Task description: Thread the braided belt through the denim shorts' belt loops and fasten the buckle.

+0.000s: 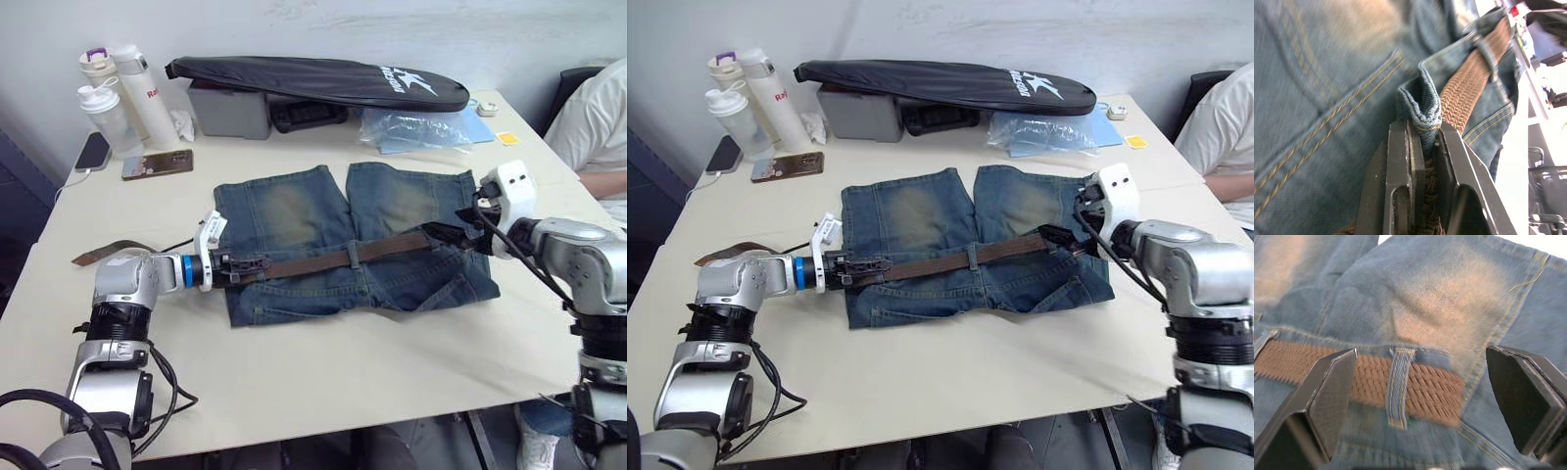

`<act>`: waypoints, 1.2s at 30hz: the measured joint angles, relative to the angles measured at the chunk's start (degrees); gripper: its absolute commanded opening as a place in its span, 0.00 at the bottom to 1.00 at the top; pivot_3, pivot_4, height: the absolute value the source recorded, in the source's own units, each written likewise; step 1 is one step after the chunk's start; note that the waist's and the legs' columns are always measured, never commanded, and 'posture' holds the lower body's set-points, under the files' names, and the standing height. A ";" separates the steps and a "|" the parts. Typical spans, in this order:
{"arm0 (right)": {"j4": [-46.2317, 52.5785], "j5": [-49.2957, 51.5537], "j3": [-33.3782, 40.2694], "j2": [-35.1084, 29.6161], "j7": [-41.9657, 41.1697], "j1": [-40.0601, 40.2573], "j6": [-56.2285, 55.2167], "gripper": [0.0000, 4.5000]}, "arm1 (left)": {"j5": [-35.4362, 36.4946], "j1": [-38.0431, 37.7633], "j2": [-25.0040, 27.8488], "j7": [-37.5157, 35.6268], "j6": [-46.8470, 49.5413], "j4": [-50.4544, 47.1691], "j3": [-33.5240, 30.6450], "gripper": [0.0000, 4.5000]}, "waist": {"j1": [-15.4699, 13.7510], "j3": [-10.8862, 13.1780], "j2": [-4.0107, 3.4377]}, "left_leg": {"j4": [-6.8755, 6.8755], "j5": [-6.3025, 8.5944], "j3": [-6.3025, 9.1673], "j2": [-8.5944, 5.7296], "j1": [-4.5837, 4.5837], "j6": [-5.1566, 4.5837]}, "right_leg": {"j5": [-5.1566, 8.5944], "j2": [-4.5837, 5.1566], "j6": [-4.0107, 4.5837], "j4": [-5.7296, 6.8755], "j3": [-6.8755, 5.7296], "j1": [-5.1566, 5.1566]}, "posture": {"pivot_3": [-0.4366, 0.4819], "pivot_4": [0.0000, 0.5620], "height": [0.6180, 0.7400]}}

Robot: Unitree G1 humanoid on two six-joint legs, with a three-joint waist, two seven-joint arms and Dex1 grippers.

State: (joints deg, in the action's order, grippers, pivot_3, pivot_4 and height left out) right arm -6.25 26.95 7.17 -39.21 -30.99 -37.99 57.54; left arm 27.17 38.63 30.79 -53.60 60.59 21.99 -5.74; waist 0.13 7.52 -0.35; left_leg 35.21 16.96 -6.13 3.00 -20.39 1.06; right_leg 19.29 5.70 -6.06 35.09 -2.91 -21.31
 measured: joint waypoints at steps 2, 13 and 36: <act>-7.02 -1.34 0.08 1.80 1.08 -1.25 -1.30 1.00 | 0.27 -1.21 0.11 0.11 -0.17 -1.18 -0.18 0.02 | -0.04 0.00 0.00 | -0.02 -0.01 -0.03 0.00 -0.01 0.02 | 0.00 0.01 0.00 0.02 -0.01 -0.02 | 0.48 0.27 1.00; -15.43 2.53 4.84 4.27 -1.22 -2.73 2.47 0.55 | 1.70 -3.33 0.08 1.39 -0.18 -3.81 -1.00 0.02 | 0.10 0.00 -0.01 | -0.06 -0.01 0.07 0.03 0.01 0.03 | 0.00 0.00 0.00 0.04 0.03 -0.02 | 0.48 0.27 1.00; 17.84 -19.21 2.01 -2.58 -20.68 42.37 -73.28 0.10 | -9.84 -16.72 5.33 -19.51 -55.13 -19.08 11.74 0.02 | -0.18 0.01 -0.04 | -0.14 0.21 -0.51 0.23 0.29 0.40 | -0.03 -0.23 -0.10 -0.63 -0.09 0.58 | 0.48 0.27 1.00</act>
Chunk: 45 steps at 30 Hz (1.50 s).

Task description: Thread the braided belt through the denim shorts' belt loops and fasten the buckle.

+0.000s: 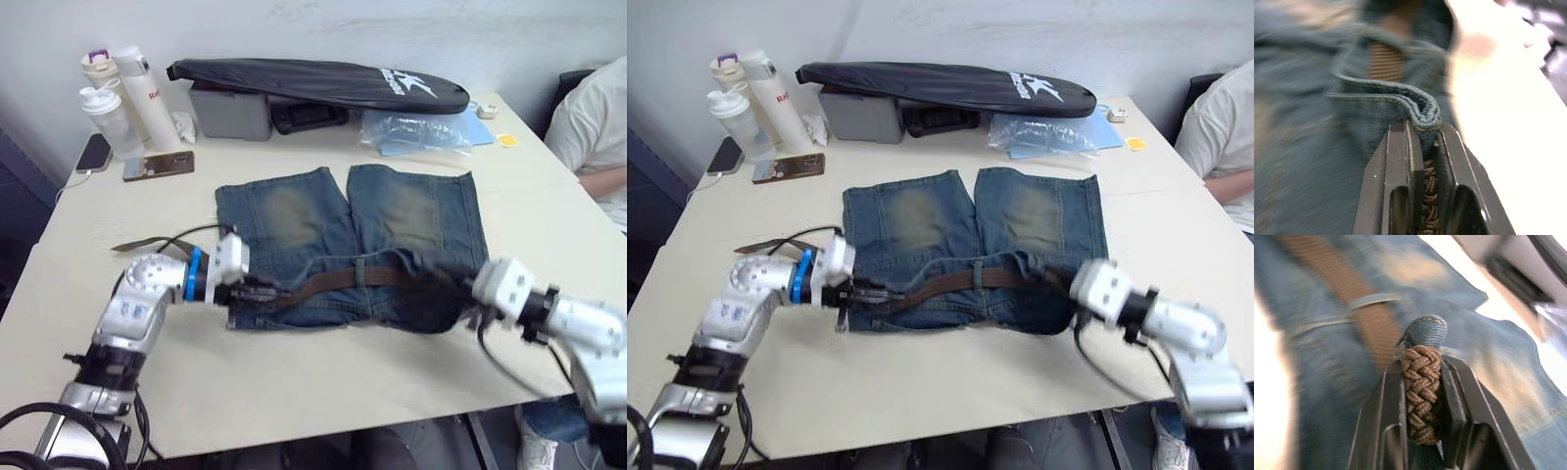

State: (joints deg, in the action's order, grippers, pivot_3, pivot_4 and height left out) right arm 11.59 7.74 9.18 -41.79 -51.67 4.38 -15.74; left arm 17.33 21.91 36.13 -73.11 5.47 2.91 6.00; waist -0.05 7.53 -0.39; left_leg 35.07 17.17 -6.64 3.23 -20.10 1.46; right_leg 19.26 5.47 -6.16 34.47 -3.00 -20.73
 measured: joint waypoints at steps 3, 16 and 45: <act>-2.60 -4.64 0.79 0.17 2.07 5.26 -13.89 0.10 | -0.20 -2.68 0.28 -0.90 -6.53 -0.34 -0.59 0.02 | 0.13 0.01 0.03 | 0.00 0.05 -0.07 0.03 0.32 -0.08 | 0.00 0.00 -0.01 -0.25 0.06 0.24 | 0.48 0.27 1.00; -25.67 -24.71 4.64 0.15 14.61 16.62 -66.37 0.10 | -4.30 -16.47 3.23 -4.63 -46.41 3.88 0.95 0.02 | 0.41 0.16 0.22 | -0.02 0.60 -0.23 0.55 0.98 -0.50 | 0.15 0.08 0.25 -0.29 0.85 0.51 | 0.48 0.27 1.00; -41.02 -31.34 2.92 -12.79 35.72 16.78 -67.12 1.00 | 7.31 -21.66 7.75 0.35 -29.53 8.68 -2.41 0.99 | 2.65 0.20 0.58 | -0.11 1.05 -0.17 0.56 1.78 -0.70 | 0.36 0.36 0.64 -0.33 1.94 1.37 | 0.48 0.27 1.00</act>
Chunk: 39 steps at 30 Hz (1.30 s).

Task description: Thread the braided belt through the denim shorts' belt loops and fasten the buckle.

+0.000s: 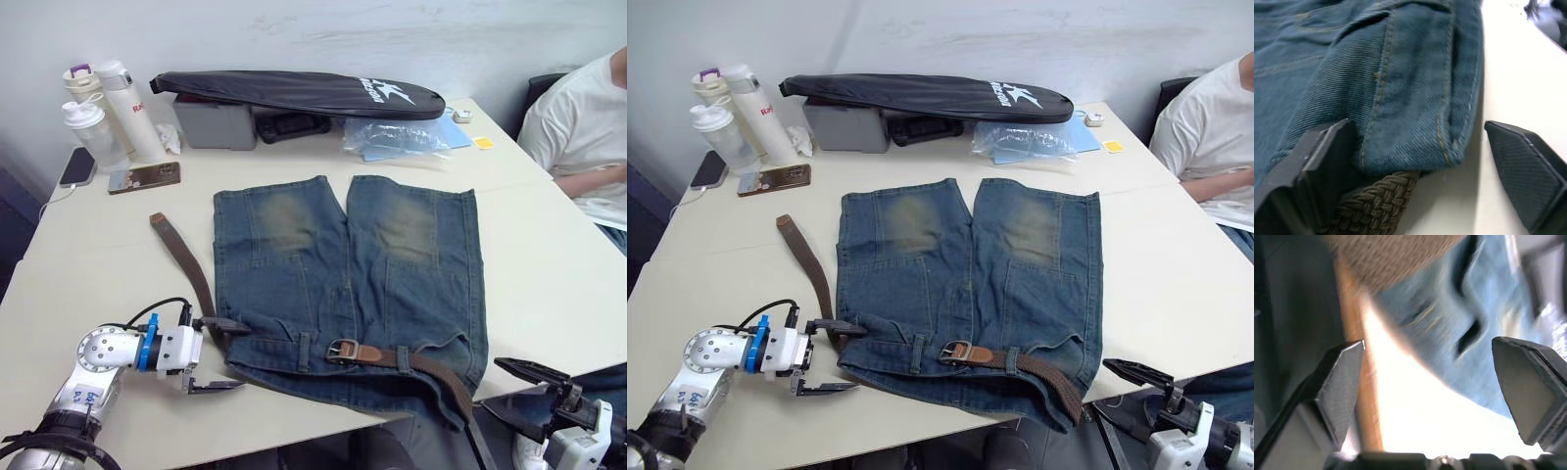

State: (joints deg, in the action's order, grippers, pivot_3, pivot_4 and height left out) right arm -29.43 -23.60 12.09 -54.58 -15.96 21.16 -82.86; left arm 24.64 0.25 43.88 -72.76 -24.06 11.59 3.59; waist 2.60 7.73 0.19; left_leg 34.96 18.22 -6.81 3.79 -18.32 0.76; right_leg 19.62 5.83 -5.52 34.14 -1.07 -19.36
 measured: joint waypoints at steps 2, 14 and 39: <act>5.66 3.76 -2.79 0.00 -0.27 1.19 3.26 1.00 | 2.53 -3.53 0.04 1.15 4.87 -4.98 -1.82 0.99 | 0.49 0.08 -0.12 | -0.02 0.03 0.00 0.05 -0.05 0.04 | 0.01 -0.05 -0.01 0.03 0.00 0.00 | 0.48 0.27 1.00; 35.17 25.13 -8.06 0.23 -5.37 -6.83 32.86 1.00 | 9.11 -2.79 0.14 12.60 20.75 -21.67 -14.31 0.99 | -0.98 0.19 -0.24 | 0.16 0.02 0.12 0.04 -0.12 0.08 | 0.05 -0.20 0.05 -0.05 0.02 -0.06 | 0.48 0.27 1.00; 49.13 46.76 -0.56 7.20 -13.26 -11.87 86.07 1.00 | -0.71 26.40 -12.29 29.85 52.54 -14.87 1.04 0.99 | -1.17 0.31 -0.08 | 0.17 -0.23 0.14 -0.04 -0.30 0.25 | -0.16 -0.50 -0.37 -0.01 0.51 -0.27 | 0.48 0.27 1.00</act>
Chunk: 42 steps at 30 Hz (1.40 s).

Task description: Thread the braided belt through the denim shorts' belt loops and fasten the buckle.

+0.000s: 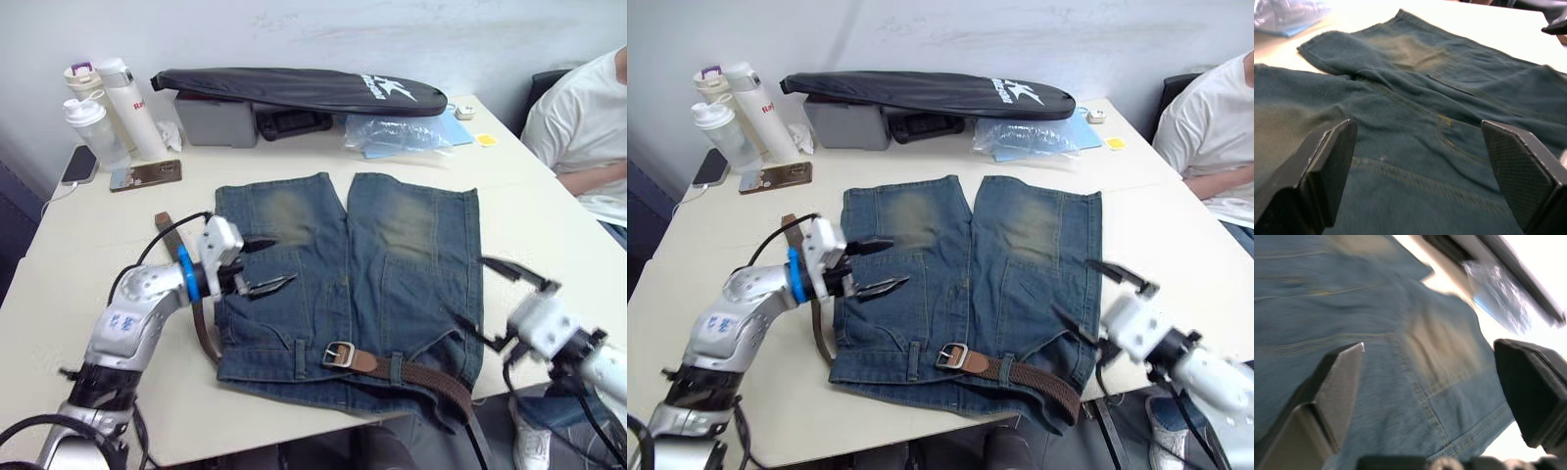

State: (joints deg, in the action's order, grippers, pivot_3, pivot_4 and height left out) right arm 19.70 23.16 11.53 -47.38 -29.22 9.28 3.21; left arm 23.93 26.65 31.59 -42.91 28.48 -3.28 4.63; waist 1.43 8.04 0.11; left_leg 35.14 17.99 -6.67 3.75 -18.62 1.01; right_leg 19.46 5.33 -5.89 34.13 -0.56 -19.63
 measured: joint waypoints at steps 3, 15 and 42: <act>-1.50 9.20 -2.10 1.92 3.62 -11.63 19.92 1.00 | -2.93 8.25 -4.45 4.88 6.01 6.79 2.03 0.99 | -0.06 -0.07 -0.15 | 0.06 -0.14 0.11 -0.05 -0.58 0.08 | -0.02 -0.07 -0.04 0.14 -0.10 -0.59 | 0.48 0.27 1.00; -12.88 9.31 -16.93 1.22 0.97 -36.55 55.15 1.00 | -15.58 24.58 -5.96 -0.87 14.14 27.22 16.63 0.99 | -1.16 -0.25 -0.44 | 0.03 -0.33 -0.09 -0.16 -1.10 0.21 | -0.04 -0.96 -0.09 0.63 0.05 -1.68 | 0.48 0.27 1.00; -10.54 -2.67 -20.06 3.28 -9.09 -33.93 46.51 0.00 | -20.00 18.74 -5.71 -6.23 19.52 18.94 13.03 0.01 | -1.10 -1.25 0.01 | 0.09 -0.09 -0.17 -0.05 -0.91 0.20 | 0.03 -0.94 0.04 0.71 0.79 -1.68 | 0.48 0.27 1.00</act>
State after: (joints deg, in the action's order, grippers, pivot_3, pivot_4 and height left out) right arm 9.16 20.49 -8.53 -44.10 -38.31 -24.64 49.72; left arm 3.93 45.39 25.88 -49.14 48.00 15.66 17.66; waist 0.33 6.79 0.13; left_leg 35.22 17.90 -6.83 3.70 -19.53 1.20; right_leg 19.48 4.40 -5.85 34.84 0.23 -21.30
